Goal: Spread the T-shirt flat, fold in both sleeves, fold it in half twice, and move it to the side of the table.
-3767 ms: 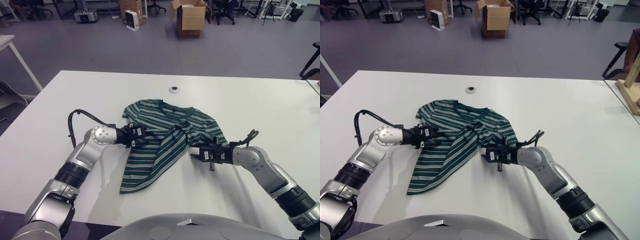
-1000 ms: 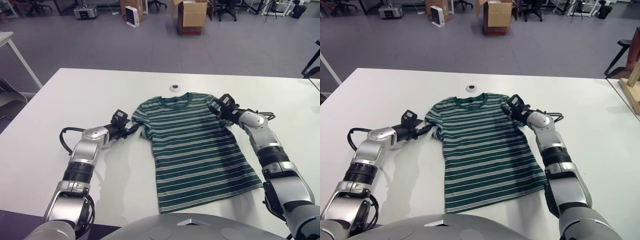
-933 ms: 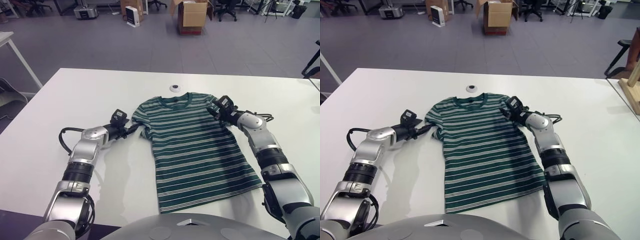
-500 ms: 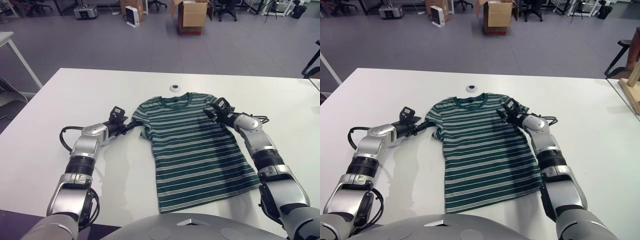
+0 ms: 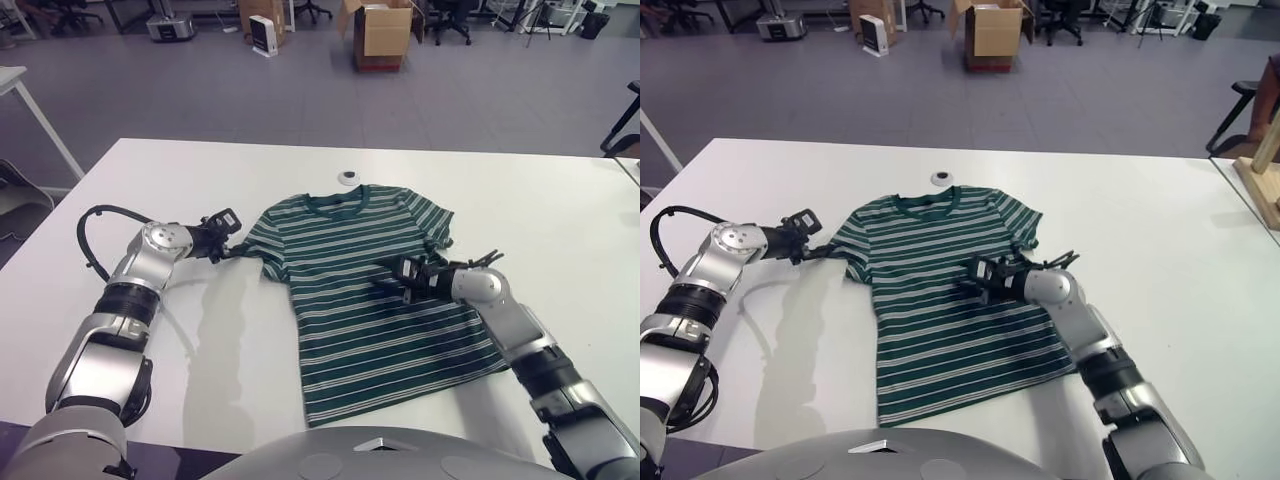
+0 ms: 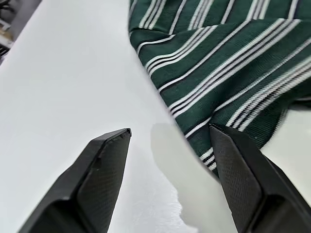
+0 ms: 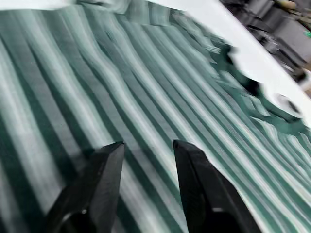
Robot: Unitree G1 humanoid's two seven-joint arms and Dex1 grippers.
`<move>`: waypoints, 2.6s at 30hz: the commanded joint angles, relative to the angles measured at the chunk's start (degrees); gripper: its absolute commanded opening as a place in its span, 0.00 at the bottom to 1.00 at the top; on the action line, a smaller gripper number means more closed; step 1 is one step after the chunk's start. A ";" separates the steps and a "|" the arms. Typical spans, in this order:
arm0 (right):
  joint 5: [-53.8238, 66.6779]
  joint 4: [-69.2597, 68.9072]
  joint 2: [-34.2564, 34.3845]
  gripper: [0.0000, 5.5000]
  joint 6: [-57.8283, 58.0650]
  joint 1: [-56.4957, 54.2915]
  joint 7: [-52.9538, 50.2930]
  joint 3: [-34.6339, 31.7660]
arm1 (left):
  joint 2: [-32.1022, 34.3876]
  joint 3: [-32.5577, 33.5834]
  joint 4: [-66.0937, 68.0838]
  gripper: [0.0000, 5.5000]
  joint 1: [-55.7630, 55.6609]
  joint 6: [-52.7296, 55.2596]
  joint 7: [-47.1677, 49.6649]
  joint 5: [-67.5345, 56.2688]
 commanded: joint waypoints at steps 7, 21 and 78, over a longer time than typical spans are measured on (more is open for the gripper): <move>-4.03 -3.82 -9.17 0.34 -1.12 5.81 8.64 7.65 | 3.59 -5.73 24.77 0.54 -7.92 -27.32 2.61 10.39; 9.36 11.43 2.46 0.34 14.33 -7.74 -10.94 -13.64 | 5.61 7.20 20.41 0.54 -5.02 -24.36 3.15 -0.78; 18.24 24.87 16.61 0.34 13.27 -10.01 -30.35 -31.18 | -19.63 21.49 -25.33 0.01 7.28 41.96 17.73 -35.52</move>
